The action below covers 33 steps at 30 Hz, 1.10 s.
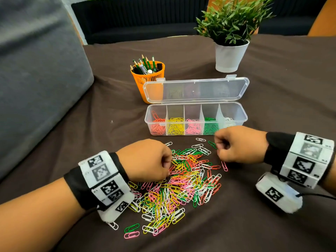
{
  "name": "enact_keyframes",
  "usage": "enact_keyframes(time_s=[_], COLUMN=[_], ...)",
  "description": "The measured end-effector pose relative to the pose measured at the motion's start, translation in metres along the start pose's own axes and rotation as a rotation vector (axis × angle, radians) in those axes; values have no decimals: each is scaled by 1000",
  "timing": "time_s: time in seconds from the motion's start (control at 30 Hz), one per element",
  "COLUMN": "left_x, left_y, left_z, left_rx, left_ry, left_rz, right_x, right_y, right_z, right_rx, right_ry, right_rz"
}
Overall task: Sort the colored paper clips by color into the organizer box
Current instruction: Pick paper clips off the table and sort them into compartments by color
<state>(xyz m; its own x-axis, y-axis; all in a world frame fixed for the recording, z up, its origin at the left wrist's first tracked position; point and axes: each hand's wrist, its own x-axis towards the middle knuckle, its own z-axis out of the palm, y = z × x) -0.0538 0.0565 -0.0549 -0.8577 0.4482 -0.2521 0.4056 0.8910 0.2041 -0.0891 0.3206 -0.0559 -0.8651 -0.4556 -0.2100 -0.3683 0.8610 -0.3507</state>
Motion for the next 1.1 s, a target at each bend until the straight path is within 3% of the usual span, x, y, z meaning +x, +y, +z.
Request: enact_keyframes(time_s=[0.07, 0.13, 0.2, 0.33, 0.5, 0.6, 0.67, 0.8, 0.93, 1.0, 1.1], left_x=[-1, -1, 3, 11, 9, 11, 11, 8, 8, 10, 11], left_y=[-8, -14, -16, -9, 1, 1, -1, -5, -9, -9, -5], left_z=[-4, -6, -7, -10, 0, 4, 6, 6, 0, -4, -5], left_rx=[-264, -539, -614, -422, -40, -43, -53, -83, -133, -152, -102], left_ry=[-29, -41, 0, 56, -17, -19, -42, -72, -84, -79, -14], left_rz=[-79, -140, -160, -135, -47, -53, -47, -63, -66, -64, -69], right_x=[0, 0, -1, -3, -3, -4, -4, -1, 4, 7, 10], right_y=[5, 6, 2, -12, -17, -17, -14, -4, -2, -5, -13], right_z=[-5, -6, -4, 9, 17, 11, 3, -8, -6, -1, 10], right_rx=[128, 169, 104, -77, -181, -174, -65, 601, 752, 621, 93], right_ry=[54, 11, -73, -135, -138, -159, -160, -170, -114, -95, -46], right_rz=[-8, -1, 12, -19, -62, -54, -3, 101, 173, 147, 17])
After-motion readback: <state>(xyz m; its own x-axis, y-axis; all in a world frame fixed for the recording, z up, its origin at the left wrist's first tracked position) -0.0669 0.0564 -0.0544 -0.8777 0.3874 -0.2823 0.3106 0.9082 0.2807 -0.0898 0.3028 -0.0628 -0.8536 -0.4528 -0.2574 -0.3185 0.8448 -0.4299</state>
